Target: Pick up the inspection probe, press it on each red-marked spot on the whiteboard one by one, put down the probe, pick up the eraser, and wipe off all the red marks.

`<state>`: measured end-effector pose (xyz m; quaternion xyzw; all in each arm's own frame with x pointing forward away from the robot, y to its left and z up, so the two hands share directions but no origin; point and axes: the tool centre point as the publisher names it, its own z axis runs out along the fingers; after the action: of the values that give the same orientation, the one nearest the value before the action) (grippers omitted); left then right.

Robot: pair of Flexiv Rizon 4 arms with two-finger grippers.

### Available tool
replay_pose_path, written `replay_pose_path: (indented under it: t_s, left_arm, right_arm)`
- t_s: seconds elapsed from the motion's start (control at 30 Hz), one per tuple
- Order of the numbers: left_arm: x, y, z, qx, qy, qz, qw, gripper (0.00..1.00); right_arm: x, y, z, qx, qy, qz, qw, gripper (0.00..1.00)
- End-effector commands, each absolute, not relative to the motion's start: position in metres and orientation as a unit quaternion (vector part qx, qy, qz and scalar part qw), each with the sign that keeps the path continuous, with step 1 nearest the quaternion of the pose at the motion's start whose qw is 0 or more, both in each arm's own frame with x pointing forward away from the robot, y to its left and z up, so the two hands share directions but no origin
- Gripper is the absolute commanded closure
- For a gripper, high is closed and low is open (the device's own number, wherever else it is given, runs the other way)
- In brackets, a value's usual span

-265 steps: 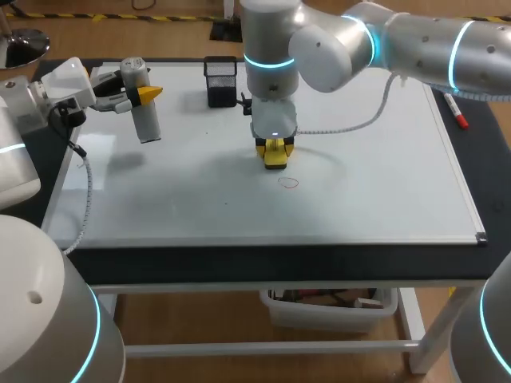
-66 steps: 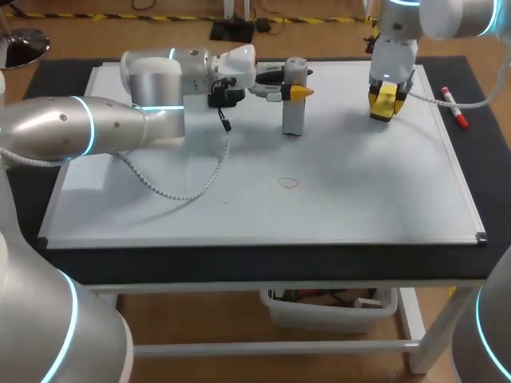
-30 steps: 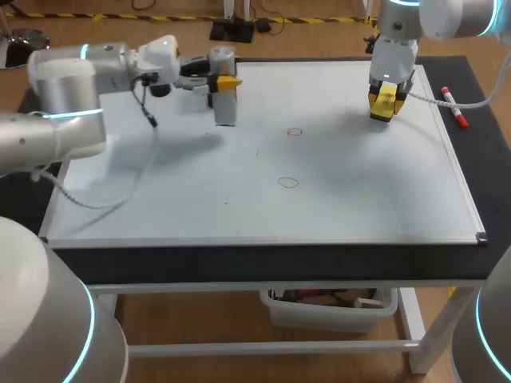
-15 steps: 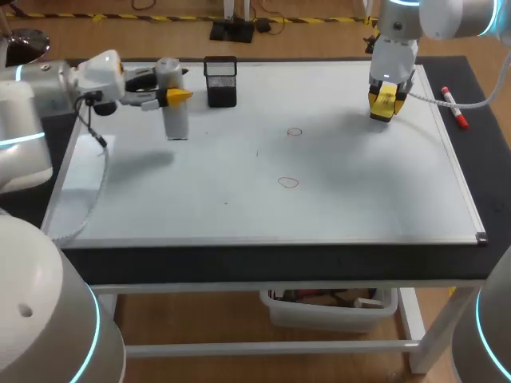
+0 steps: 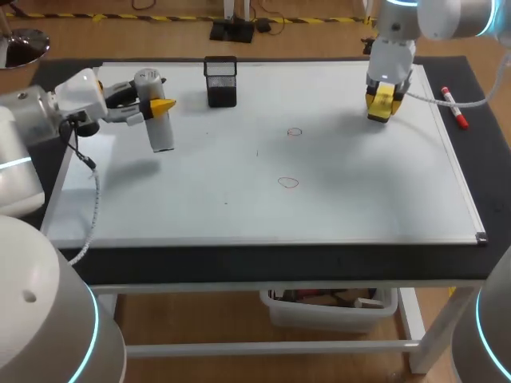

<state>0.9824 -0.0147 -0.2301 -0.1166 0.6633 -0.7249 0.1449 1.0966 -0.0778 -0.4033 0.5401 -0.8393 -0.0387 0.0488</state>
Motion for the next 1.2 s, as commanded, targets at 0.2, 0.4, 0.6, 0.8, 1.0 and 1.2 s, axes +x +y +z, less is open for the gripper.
replay_pose_path:
  t_s: [0.2,0.4,0.6,0.8,1.0,1.2]
  left_arm:
    - [0.98,-0.017,-0.228,-0.138,0.659,-0.721,0.167,1.0]
    - [0.98,-0.017,-0.228,-0.138,0.659,-0.721,0.167,1.0]
    - [0.98,-0.017,-0.228,-0.138,0.659,-0.721,0.167,1.0]
    - [0.98,-0.017,-0.228,-0.138,0.659,-0.721,0.167,1.0]
    - [0.98,-0.017,-0.228,-0.138,0.659,-0.721,0.167,1.0]
    - [0.98,-0.017,-0.228,-0.138,0.659,-0.721,0.167,1.0]
  right_arm:
    - [1.071,-0.01,-0.406,0.593,-0.803,-0.028,0.054,1.0]
    - [1.053,0.035,-0.408,0.642,-0.764,-0.024,0.056,1.0]
    - [1.046,0.071,-0.404,0.681,-0.73,-0.019,0.046,1.0]
    - [1.044,0.094,-0.405,0.706,-0.707,-0.012,0.044,1.0]
    - [1.044,0.109,-0.408,0.722,-0.691,-0.007,0.044,1.0]
    - [1.045,0.12,-0.414,0.727,-0.685,-0.008,0.043,1.0]
